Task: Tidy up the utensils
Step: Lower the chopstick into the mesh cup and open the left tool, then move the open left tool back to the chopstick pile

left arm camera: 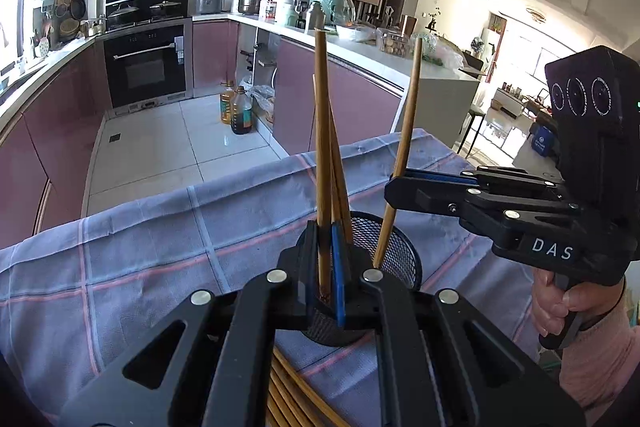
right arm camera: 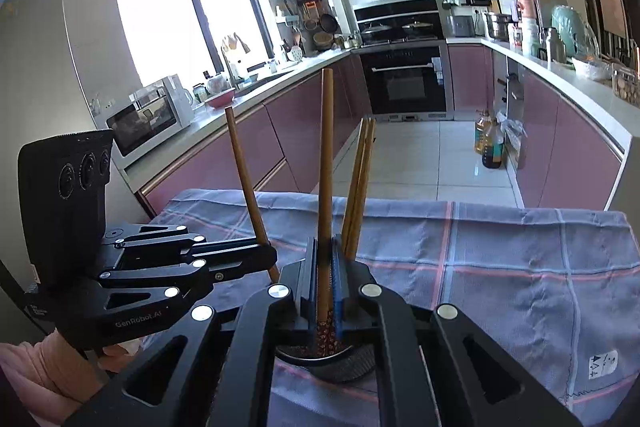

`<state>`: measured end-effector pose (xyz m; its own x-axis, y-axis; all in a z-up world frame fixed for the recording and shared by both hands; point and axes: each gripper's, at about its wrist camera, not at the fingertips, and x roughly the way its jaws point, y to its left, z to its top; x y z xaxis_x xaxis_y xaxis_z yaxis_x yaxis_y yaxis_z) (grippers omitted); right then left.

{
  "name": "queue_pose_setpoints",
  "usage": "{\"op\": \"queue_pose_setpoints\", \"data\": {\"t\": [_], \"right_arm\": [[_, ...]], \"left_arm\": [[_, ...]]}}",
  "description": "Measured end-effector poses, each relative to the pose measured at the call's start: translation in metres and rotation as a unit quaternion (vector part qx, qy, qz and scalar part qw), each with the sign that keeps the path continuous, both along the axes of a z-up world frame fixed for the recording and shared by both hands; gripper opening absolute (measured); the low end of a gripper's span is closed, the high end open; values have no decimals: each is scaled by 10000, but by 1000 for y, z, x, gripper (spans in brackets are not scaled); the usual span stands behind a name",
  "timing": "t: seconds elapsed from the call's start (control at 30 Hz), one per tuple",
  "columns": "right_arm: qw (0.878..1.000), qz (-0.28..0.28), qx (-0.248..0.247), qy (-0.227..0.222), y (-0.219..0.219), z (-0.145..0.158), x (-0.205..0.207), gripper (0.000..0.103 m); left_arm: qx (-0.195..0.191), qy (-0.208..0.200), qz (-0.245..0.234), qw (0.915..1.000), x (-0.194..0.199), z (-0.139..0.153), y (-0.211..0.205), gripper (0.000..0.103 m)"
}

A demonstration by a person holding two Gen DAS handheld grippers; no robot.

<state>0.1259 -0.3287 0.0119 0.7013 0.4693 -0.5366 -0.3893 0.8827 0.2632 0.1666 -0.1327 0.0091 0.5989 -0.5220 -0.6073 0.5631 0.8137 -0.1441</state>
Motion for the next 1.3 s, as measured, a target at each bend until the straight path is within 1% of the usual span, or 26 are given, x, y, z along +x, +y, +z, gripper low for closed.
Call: {"op": "queue_pose_setpoints", "data": {"t": [0.17, 0.33, 0.43, 0.53, 0.6, 0.67, 0.73, 0.8, 0.87, 0.97, 1.07, 1.1, 1.2, 1.3], "right_arm": [[9998, -71, -39, 171, 3, -10, 11, 7], [9996, -157, -53, 212, 4, -15, 18, 8], [9997, -198, 14, 149, 2, -14, 15, 9], [9998, -194, 63, -6, 0, -9, 2, 13], [9998, -60, 143, -115, 1, -5, -10, 17], [9994, 179, 214, -218, 6, 0, -26, 23], [9984, 431, 208, -300, 14, 2, -43, 27], [9969, 713, 175, -296, 24, -1, -58, 29], [9960, 870, 104, -194, 35, -10, -65, 33], [9955, 938, -97, 110, 52, -33, -67, 33], [9941, 948, -18, 531, 60, -59, -64, 33], [9940, 911, -55, 603, 63, -65, -63, 33], [9930, 841, -131, 822, 69, -82, -60, 33], [9924, 765, -218, 939, 73, -90, -58, 33]], "left_arm": [[65, 113, 32, 9999, 9, -8, 1, 8], [67, 67, 133, 9999, 8, -11, 2, 11], [74, -1, 256, 9996, 4, -11, 10, 14], [123, -149, 379, 9991, -7, -11, 24, 21], [203, -221, 489, 9984, -14, -14, 34, 27], [263, -219, 549, 9979, -20, -17, 44, 29], [357, -170, 613, 9973, -27, -25, 55, 30], [500, -80, 669, 9965, -34, -38, 66, 31], [618, 73, 684, 9957, -39, -51, 74, 32], [739, 312, 726, 9941, -46, -72, 85, 32], [779, 533, 752, 9927, -52, -91, 93, 32], [795, 597, 755, 9922, -54, -96, 96, 32], [781, 707, 718, 9918, -59, -107, 101, 32], [782, 761, 692, 9916, -62, -114, 98, 33]]}}
